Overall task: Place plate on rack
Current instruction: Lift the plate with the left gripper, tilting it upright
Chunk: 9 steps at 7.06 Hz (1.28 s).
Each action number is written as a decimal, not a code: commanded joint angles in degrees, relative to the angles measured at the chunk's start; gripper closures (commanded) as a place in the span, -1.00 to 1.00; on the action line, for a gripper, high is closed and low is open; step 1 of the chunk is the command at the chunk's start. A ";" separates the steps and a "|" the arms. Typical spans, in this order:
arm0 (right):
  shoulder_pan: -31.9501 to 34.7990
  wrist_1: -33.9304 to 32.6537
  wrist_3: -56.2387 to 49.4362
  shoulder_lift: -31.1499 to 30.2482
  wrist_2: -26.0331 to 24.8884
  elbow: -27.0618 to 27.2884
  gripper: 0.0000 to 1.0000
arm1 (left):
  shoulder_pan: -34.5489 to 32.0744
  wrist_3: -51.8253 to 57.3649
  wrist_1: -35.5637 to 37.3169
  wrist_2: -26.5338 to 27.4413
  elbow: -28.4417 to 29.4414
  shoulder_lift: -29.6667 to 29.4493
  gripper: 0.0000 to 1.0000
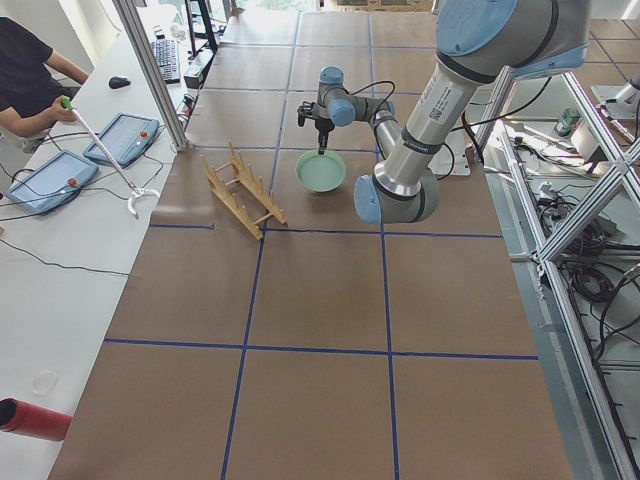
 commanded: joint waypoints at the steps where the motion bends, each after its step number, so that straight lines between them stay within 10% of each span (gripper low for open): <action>1: 0.00 0.00 0.00 0.00 0.00 0.00 -1.00 | -6.30 0.43 13.18 -2.88 -13.12 -2.11 1.00; 5: 0.00 0.00 0.00 0.00 0.00 0.00 -1.00 | -24.82 -4.98 2.77 -11.75 -21.08 -1.87 1.00; 9: 0.00 0.00 0.00 0.00 0.00 0.00 -1.00 | -31.20 -29.83 -52.80 -11.44 -11.20 13.05 1.00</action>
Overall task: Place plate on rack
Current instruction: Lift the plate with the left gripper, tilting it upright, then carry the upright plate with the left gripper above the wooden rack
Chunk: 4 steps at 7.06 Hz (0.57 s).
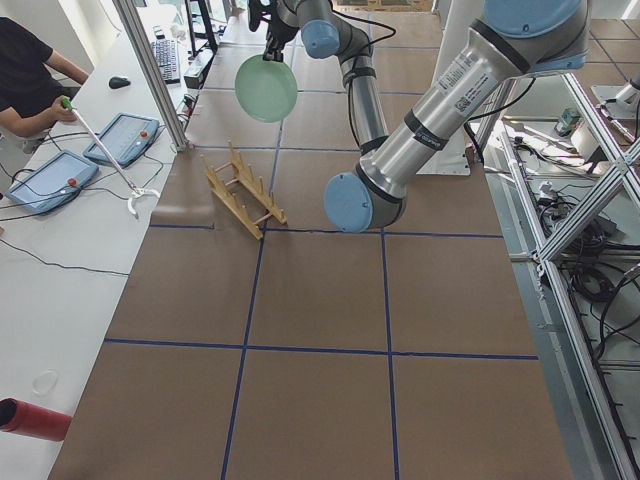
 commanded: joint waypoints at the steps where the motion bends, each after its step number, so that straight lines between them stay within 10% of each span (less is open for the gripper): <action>1: 0.00 0.00 0.00 0.00 0.00 0.00 -1.00 | -0.90 -14.54 -26.88 4.10 9.04 4.90 1.00; 4: 0.00 0.00 0.00 0.00 0.00 0.00 -1.00 | 1.02 -24.77 -37.83 19.83 18.88 4.11 1.00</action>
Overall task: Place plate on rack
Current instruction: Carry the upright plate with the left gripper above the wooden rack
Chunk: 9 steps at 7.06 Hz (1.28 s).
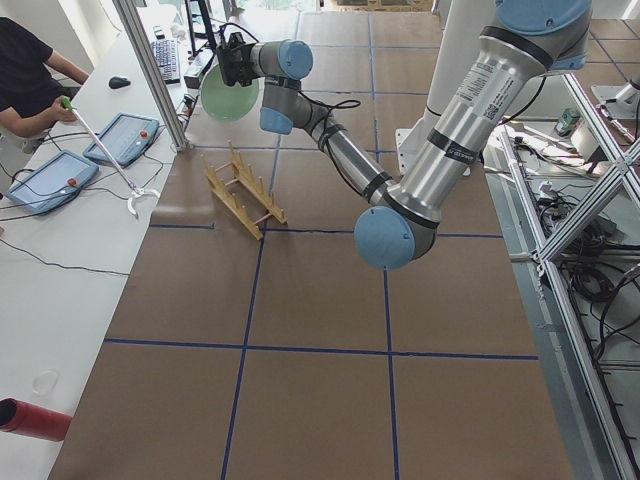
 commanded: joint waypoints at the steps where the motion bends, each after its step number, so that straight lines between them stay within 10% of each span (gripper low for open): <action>1: 0.00 0.00 0.00 0.00 0.00 0.00 -1.00 | 2.88 -6.33 -10.93 11.02 9.78 -0.40 1.00; 9: 0.00 0.00 0.00 0.00 0.00 0.00 -1.00 | 8.78 -4.70 -17.41 19.16 18.27 -0.32 1.00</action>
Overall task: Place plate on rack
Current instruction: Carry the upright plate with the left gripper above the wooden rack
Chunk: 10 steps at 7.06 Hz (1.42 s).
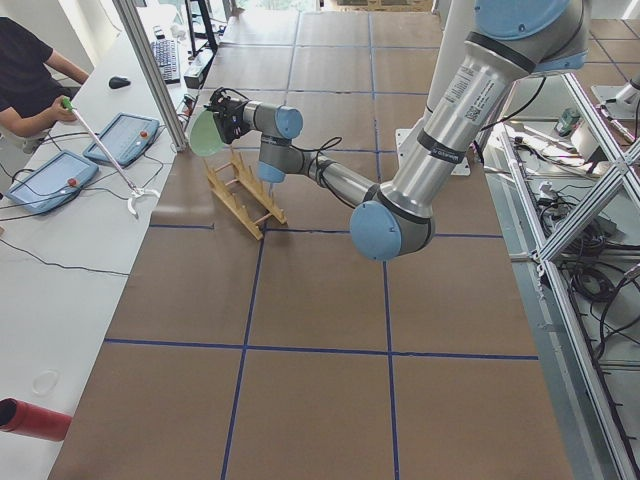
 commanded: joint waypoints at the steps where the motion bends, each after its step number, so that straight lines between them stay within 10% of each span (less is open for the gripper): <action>1: 0.00 0.00 0.00 0.00 0.00 0.00 -1.00 | 0.16 2.71 -1.04 -0.11 -0.24 1.27 1.00; 10: 0.00 0.00 0.00 0.00 0.00 0.00 -1.00 | 3.23 3.78 -1.66 0.33 4.42 1.02 1.00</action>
